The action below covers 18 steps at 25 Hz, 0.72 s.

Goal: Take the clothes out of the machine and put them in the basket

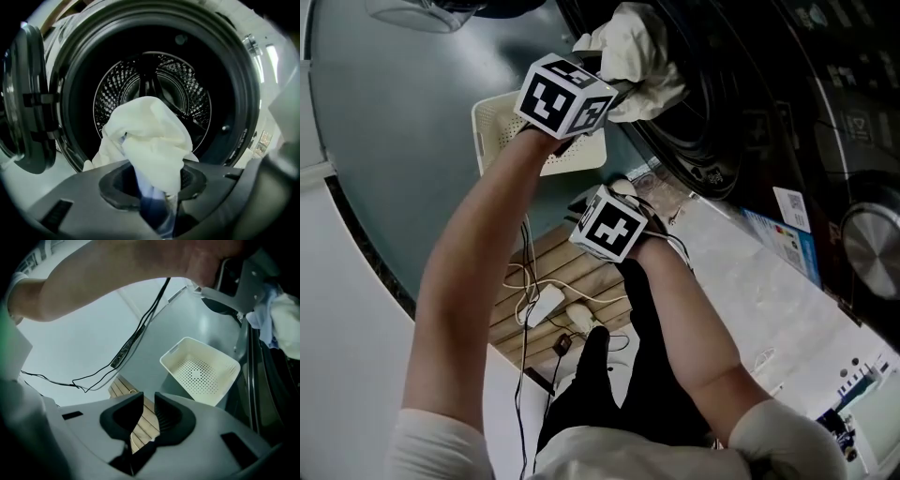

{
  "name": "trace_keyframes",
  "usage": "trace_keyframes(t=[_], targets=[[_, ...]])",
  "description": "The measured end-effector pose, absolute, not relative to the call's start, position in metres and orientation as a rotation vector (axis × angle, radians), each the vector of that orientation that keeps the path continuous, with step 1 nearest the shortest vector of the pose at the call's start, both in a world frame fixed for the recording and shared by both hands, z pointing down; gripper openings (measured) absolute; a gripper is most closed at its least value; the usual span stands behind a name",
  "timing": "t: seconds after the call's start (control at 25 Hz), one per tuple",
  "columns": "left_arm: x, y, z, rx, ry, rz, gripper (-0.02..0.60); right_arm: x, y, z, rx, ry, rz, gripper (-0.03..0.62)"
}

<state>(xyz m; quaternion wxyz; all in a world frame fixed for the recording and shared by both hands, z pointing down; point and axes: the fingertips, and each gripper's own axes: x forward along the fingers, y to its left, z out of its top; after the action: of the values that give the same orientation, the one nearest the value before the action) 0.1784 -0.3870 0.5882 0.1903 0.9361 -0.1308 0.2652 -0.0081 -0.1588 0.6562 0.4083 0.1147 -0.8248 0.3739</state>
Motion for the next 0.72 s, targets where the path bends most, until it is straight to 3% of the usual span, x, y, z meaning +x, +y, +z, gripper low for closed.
trace_keyframes(t=[0.72], targets=[[0.065,-0.333,0.423,2.796,-0.455,0.483,0.17,-0.072,-0.167,0.627,0.416,-2.237,0.817,0.077]])
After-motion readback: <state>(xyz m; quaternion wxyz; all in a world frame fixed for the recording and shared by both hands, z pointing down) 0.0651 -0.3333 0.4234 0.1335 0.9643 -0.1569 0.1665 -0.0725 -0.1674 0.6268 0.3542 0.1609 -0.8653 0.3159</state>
